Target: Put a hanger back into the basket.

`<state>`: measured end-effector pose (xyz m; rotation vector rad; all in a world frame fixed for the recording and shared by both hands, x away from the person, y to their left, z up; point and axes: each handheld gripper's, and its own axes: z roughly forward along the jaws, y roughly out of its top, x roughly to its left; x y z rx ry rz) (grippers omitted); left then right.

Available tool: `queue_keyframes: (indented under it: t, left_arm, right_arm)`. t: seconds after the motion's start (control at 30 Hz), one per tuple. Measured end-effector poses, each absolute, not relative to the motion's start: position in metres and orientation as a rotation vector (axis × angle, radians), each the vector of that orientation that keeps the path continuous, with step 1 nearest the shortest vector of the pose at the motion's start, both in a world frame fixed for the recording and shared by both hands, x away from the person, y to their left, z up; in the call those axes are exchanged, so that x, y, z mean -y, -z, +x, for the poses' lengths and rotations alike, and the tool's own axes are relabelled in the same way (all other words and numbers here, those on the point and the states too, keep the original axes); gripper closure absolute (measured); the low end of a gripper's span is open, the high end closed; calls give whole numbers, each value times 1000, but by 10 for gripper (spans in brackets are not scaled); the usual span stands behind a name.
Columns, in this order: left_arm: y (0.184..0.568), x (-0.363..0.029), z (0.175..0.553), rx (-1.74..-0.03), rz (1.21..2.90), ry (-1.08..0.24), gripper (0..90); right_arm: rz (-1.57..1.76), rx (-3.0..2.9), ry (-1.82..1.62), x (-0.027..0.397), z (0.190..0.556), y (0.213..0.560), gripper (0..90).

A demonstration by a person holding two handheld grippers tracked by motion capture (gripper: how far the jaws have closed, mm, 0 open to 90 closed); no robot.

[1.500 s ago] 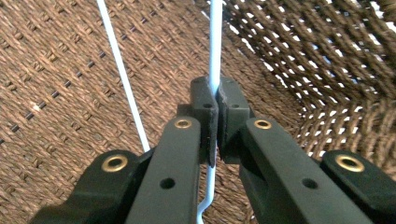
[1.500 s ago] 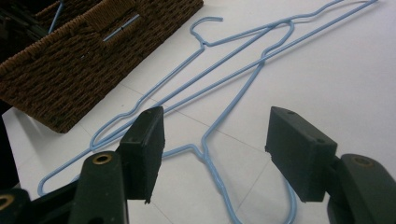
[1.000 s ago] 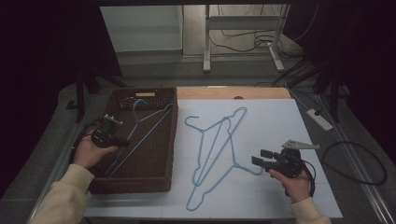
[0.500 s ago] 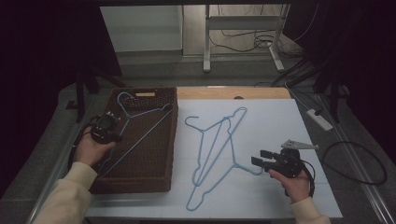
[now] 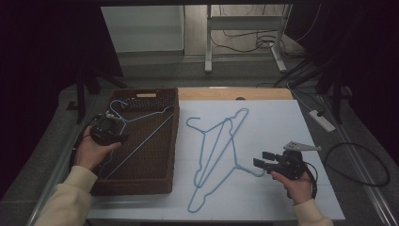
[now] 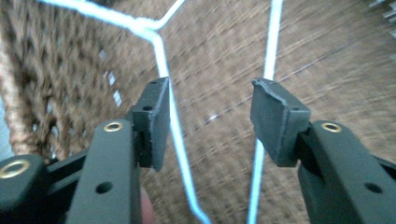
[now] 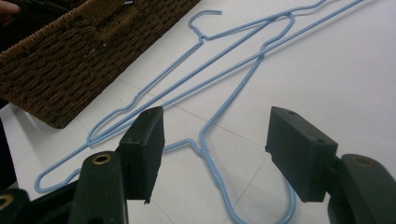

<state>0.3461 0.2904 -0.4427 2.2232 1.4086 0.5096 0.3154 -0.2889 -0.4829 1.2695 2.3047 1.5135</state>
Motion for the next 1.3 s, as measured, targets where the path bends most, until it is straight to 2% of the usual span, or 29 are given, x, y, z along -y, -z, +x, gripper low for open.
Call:
queue_keyframes:
  t: [0.27,0.57,1.03,1.3]
  left_arm:
    - [424,-287,320,-1275,2077,-464,364]
    - [413,-265,285,-1107,2001,-441,352]
    - [427,-225,243,-969,1930,-370,354]
    - [436,-214,232,-947,1924,-343,357]
  right_arm:
    - [1256,-2300,-1500,290,315,482,373]
    - [1213,-2293,-1406,295,317,484,371]
    - [1161,-2310,-1351,302,318,485,365]
    - [1129,-2322,-1328,301,318,485,365]
